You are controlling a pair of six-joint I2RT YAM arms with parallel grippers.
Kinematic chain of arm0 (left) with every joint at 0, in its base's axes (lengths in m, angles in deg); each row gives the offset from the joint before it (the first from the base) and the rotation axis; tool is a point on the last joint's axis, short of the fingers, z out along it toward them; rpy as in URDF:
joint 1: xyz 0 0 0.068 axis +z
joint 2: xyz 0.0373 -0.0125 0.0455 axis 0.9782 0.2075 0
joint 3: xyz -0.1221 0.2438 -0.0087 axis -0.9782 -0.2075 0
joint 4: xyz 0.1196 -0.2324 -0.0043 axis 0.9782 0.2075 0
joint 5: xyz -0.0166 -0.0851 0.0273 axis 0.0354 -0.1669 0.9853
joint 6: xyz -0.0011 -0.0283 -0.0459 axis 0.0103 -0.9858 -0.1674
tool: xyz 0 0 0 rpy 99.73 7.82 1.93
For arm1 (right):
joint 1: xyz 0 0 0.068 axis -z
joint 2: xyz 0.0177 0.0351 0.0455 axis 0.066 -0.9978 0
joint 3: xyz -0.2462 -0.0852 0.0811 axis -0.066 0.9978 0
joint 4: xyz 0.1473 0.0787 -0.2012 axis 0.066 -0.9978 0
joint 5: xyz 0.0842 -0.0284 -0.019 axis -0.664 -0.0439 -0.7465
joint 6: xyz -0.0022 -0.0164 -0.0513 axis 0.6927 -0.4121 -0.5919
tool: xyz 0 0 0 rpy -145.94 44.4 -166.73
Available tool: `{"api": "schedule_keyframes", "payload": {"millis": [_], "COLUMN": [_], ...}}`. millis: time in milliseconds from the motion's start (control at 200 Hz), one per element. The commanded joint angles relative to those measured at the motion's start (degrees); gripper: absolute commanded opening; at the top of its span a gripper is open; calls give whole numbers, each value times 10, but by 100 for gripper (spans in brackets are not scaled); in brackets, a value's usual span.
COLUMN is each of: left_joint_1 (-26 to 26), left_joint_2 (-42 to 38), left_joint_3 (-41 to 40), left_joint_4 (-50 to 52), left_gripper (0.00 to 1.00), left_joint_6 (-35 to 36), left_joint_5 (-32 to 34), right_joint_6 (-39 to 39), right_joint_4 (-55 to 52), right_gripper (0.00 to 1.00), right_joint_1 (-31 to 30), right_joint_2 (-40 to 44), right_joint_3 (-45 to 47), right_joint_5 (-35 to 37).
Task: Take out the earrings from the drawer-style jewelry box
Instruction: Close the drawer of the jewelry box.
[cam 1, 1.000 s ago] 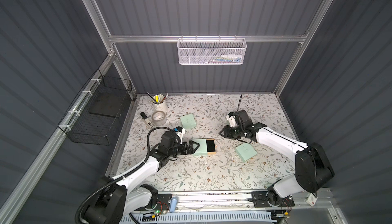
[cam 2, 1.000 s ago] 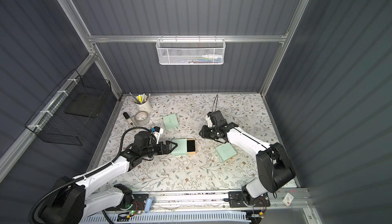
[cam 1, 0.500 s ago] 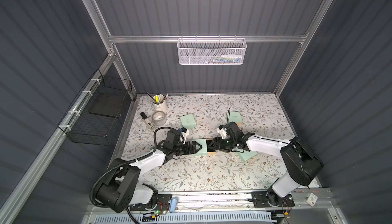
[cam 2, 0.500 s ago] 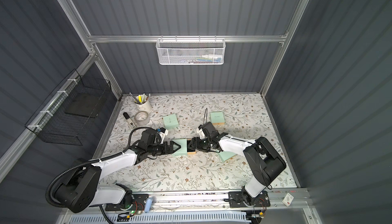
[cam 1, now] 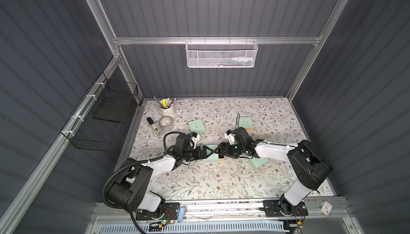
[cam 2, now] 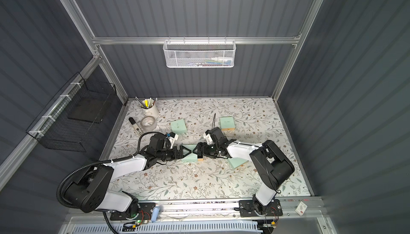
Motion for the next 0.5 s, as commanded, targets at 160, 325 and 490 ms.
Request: {"api": "schedule_keyframes", "payload": {"millis": [160, 325, 490], "left_joint_1": [2, 2, 2], "left_joint_2": [15, 24, 32], "left_joint_3": [9, 6, 7], "left_joint_4": [-36, -54, -61], "left_gripper": [100, 100, 100], "left_joint_6": [-17, -26, -28], "left_joint_5": [-21, -27, -28], "right_joint_6": [9, 10, 10], "right_joint_4": [37, 47, 57], "right_gripper": [88, 91, 93], "right_joint_1": [-8, -9, -11], "right_joint_2": [-14, -20, -28], "right_joint_3": [-4, -7, -10], "right_joint_5": [-12, -14, -22]}}
